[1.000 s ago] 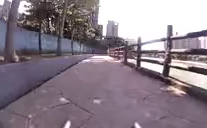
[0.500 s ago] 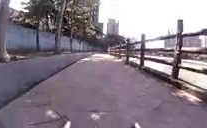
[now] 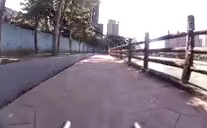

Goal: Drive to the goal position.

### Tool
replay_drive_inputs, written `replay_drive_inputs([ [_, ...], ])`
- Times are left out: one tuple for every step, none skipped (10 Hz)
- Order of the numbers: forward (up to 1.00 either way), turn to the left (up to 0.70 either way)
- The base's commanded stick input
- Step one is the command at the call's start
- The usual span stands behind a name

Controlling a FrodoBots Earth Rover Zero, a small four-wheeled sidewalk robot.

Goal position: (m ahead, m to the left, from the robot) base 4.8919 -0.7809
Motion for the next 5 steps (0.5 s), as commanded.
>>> replay_drive_inputs([
  [0.70, 0.00],
  [0.70, 0.00],
  [0.70, 0.00],
  [0.70, 0.00],
  [0.70, 0.00],
])
